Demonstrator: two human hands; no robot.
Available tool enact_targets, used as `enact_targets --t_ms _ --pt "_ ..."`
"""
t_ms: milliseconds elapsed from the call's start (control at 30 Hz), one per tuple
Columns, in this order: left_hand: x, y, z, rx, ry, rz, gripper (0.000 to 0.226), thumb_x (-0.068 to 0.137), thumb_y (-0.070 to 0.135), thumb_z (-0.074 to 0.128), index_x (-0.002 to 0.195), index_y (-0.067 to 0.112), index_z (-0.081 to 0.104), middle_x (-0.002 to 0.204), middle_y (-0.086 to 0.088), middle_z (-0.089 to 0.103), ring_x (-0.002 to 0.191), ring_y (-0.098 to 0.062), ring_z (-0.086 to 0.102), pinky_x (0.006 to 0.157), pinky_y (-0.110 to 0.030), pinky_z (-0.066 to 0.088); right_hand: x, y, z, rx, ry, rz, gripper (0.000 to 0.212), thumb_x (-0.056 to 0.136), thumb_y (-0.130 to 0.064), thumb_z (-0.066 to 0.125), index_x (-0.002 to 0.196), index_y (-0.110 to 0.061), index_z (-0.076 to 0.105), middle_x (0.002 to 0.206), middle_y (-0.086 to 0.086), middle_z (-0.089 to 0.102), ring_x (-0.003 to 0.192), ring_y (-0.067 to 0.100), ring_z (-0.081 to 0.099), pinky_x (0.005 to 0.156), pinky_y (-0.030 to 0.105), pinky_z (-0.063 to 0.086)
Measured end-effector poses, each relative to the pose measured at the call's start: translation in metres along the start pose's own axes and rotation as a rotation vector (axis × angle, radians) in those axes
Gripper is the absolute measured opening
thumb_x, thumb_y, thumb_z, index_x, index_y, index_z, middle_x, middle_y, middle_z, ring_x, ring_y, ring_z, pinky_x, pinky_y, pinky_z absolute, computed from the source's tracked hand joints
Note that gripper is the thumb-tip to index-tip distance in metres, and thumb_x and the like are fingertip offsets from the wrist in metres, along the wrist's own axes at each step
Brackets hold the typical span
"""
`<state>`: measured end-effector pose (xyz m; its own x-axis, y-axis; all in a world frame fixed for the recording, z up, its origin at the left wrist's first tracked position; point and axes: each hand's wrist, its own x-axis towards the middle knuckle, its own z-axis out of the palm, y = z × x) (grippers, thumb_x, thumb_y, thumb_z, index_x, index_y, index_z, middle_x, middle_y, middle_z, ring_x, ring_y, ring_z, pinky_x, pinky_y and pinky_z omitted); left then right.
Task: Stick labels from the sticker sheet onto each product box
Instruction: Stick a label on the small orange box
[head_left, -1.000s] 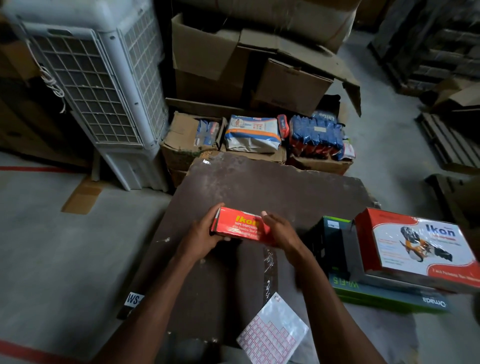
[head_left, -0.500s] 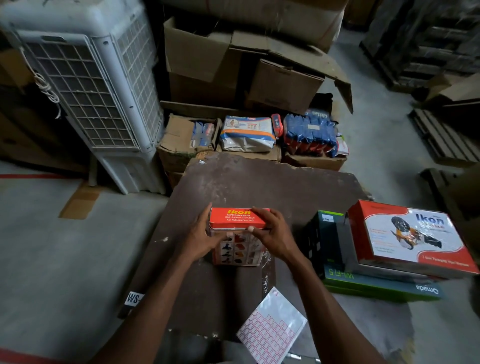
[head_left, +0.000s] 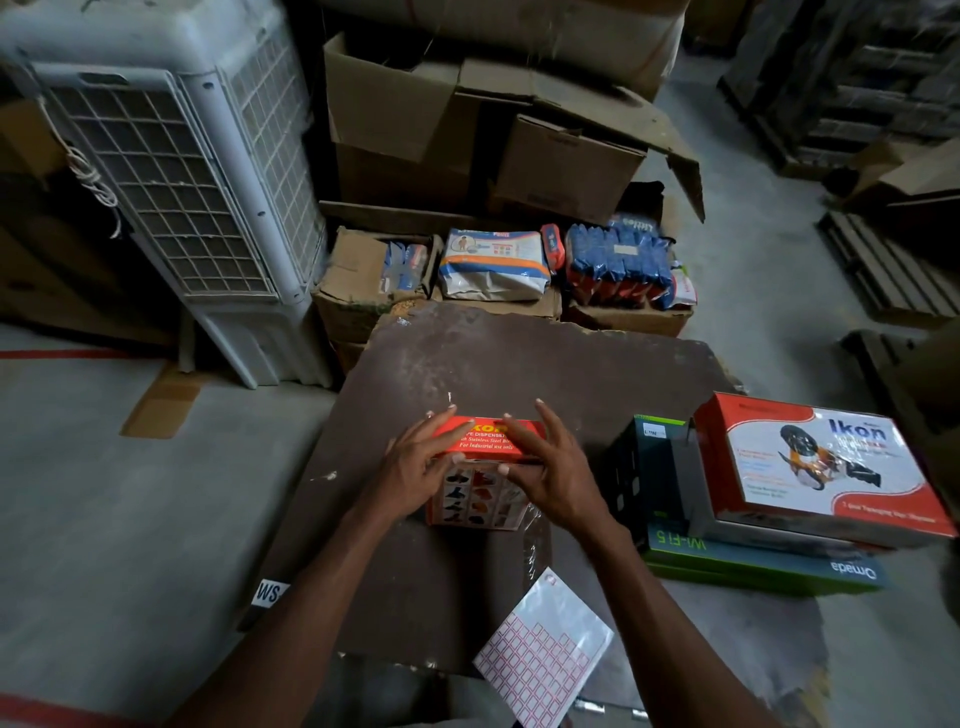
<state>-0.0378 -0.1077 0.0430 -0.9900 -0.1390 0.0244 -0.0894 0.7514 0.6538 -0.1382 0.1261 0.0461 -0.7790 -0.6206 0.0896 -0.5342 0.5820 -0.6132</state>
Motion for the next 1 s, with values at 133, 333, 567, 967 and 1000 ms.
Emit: enact_targets --t_ms 133,333,567,967,1000 --pt "-0.003 0.003 -0.002 0.2 -0.032 0.032 0.055 0.099 0.062 0.034 0.152 0.052 0.026 0.167 0.016 0.013 0.156 -0.022 0.005 0.119 -0.048 0.013 -0.006 0.0 0.012 -0.14 0.022 -0.131 0.051 0.101 -0.056 0.048 0.151 -0.052 0.038 0.167 -0.004 0.025 0.156 0.028 0.015 0.115 0.055 0.038" --pt "0.001 0.009 0.015 0.454 0.0 0.126 0.056 0.099 0.046 0.033 0.154 0.05 0.023 0.168 0.016 0.011 0.157 -0.024 -0.005 0.116 -0.06 0.012 -0.011 -0.002 0.019 -0.148 0.038 -0.053 0.068 0.1 -0.026 0.062 0.151 -0.058 0.031 0.168 -0.014 0.02 0.158 0.02 0.0 0.101 0.052 0.051" --pt "0.0 0.013 0.023 0.487 0.04 0.116 0.061 0.099 0.027 0.049 0.154 0.044 0.031 0.166 0.01 0.024 0.156 -0.025 0.014 0.109 -0.058 0.032 -0.013 -0.008 0.016 -0.174 0.046 -0.055 0.067 0.101 -0.022 0.06 0.153 -0.054 0.031 0.168 -0.014 0.018 0.158 0.017 -0.004 0.097 0.052 0.052" --pt "0.002 0.016 0.025 0.333 0.109 0.107 0.063 0.094 0.012 0.055 0.149 0.041 0.045 0.161 0.012 0.035 0.153 -0.025 0.024 0.104 -0.052 0.038 -0.038 0.003 0.02 0.045 0.453 -0.039 0.038 0.094 -0.02 0.071 0.132 -0.024 0.068 0.132 0.003 0.056 0.125 0.024 0.05 0.105 0.035 0.041" --pt "0.003 0.016 0.025 0.322 0.111 0.104 0.063 0.094 0.012 0.054 0.149 0.041 0.045 0.161 0.012 0.035 0.153 -0.025 0.023 0.104 -0.052 0.037 -0.046 0.006 0.021 0.052 0.469 -0.006 0.036 0.094 -0.019 0.07 0.13 -0.023 0.068 0.126 0.002 0.056 0.119 0.023 0.051 0.1 0.032 0.043"
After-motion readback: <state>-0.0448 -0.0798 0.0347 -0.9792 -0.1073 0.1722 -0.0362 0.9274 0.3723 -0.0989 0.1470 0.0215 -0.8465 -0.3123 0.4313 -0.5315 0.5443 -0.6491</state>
